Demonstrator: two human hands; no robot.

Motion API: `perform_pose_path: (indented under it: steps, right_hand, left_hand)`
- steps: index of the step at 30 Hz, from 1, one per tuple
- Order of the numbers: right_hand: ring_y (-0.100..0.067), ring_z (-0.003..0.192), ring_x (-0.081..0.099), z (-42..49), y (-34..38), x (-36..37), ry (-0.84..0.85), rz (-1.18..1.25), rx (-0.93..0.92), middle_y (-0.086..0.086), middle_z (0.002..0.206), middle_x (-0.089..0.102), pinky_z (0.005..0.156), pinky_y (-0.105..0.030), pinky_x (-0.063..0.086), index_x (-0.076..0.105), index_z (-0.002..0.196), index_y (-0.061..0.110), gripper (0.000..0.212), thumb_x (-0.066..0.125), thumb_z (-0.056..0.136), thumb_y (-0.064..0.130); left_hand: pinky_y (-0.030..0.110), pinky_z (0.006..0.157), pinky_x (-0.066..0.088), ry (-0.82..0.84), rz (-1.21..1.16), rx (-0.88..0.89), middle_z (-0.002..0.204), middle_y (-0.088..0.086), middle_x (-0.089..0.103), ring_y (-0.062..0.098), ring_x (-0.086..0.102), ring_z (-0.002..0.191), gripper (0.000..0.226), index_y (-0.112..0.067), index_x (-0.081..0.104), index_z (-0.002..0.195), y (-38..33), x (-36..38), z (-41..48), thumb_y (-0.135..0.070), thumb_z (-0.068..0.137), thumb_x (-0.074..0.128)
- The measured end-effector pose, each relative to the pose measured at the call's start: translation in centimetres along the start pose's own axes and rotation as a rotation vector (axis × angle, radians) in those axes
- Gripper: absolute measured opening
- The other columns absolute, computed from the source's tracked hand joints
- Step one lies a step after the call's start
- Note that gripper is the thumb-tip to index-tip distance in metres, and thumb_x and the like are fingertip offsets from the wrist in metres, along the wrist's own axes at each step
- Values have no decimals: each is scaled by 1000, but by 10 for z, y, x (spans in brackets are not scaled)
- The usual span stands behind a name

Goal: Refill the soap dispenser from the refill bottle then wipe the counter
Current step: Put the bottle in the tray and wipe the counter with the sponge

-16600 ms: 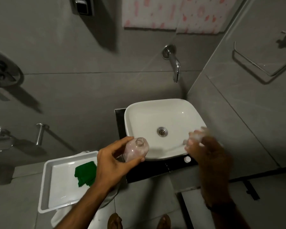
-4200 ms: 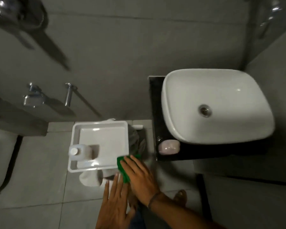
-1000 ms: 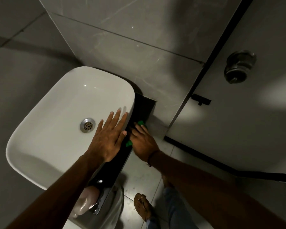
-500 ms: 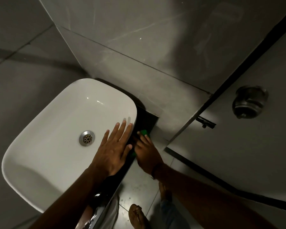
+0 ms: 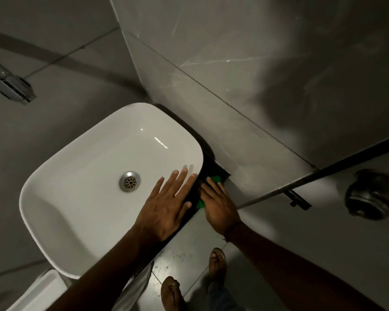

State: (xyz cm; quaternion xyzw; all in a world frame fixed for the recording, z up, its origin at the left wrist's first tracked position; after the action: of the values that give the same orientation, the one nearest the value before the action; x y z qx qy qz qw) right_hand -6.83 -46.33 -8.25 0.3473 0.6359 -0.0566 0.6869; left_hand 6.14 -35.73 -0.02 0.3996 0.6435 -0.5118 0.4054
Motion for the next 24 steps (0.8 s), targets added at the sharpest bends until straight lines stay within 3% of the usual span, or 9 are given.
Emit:
perform_pose_path:
  steps: [5, 9, 12, 14, 17, 20, 22, 24]
  right_hand:
    - [-29, 157, 22, 50, -7, -5, -22, 32, 228, -6, 163, 40, 129, -49, 18, 41, 155, 16, 67, 62, 94, 1]
    - [-20, 149, 36, 22, 8, -7, 50, 212, 144, 0, 161, 41, 122, -41, 33, 36, 157, 25, 50, 46, 108, 17]
    - [-14, 136, 50, -31, 26, -16, 64, 230, 26, 8, 148, 51, 112, -29, 41, 46, 150, 29, 54, 54, 102, 4]
    - [-23, 136, 53, -69, 43, -10, 98, 149, -38, -3, 148, 55, 115, -33, 40, 52, 147, 17, 64, 64, 90, -9]
    - [-32, 134, 58, -119, 88, 9, 147, 54, -122, -12, 143, 62, 117, -43, 40, 65, 136, 6, 61, 63, 80, -16]
    - [-31, 126, 60, -159, 153, 38, 188, 47, -203, -12, 125, 74, 119, -23, 25, 78, 116, 4, 52, 40, 80, 2]
    - [-29, 117, 69, -183, 204, 69, 252, 83, -278, -12, 118, 77, 118, -21, 19, 81, 109, 6, 49, 41, 80, 5]
    - [-25, 109, 75, -203, 252, 102, 386, 95, -311, -7, 115, 78, 120, -20, 12, 82, 107, 11, 43, 64, 70, -1]
  left_hand:
    - [54, 129, 19, -23, 91, -51, 179, 4, 5, 25, 6, 165, 67, -26, 6, 170, -2, 3, -2, -53, 110, 17]
    - [58, 130, 12, -78, 134, -94, 178, 8, 2, 29, 3, 165, 70, -21, 9, 170, -27, 0, -17, -53, 110, 26]
    - [55, 131, 8, -173, 55, -138, 179, 9, 4, 30, 3, 165, 75, -18, 12, 170, -57, 15, -64, -47, 107, 43]
    - [51, 130, 7, -196, 6, -184, 179, 8, 8, 29, 8, 165, 82, -19, 10, 170, -73, 38, -110, -47, 104, 49]
    - [47, 122, 22, -80, -48, -363, 173, 7, 28, 27, 35, 157, 81, -20, 34, 165, -72, 79, -206, -58, 97, 57]
    - [43, 110, 33, 71, -141, -581, 161, 5, 44, 24, 58, 141, 73, -19, 63, 147, -51, 117, -306, -60, 87, 60]
    - [43, 114, 26, 132, -154, -680, 157, 6, 51, 25, 52, 147, 72, -17, 66, 144, -33, 138, -371, -58, 86, 53]
    - [41, 119, 13, 153, -138, -778, 155, 7, 54, 25, 35, 152, 72, -13, 63, 146, -12, 151, -421, -53, 87, 51]
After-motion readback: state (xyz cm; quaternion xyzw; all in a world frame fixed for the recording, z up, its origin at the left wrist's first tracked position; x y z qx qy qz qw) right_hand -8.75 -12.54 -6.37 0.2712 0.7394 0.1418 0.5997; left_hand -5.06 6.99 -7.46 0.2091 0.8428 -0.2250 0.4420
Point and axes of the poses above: each hand's wrist, its own z-axis towards the middle knuckle, its own x-axis out of the palm, y = z × x, the point moved 5 cm from there along z, towards the middle knuckle
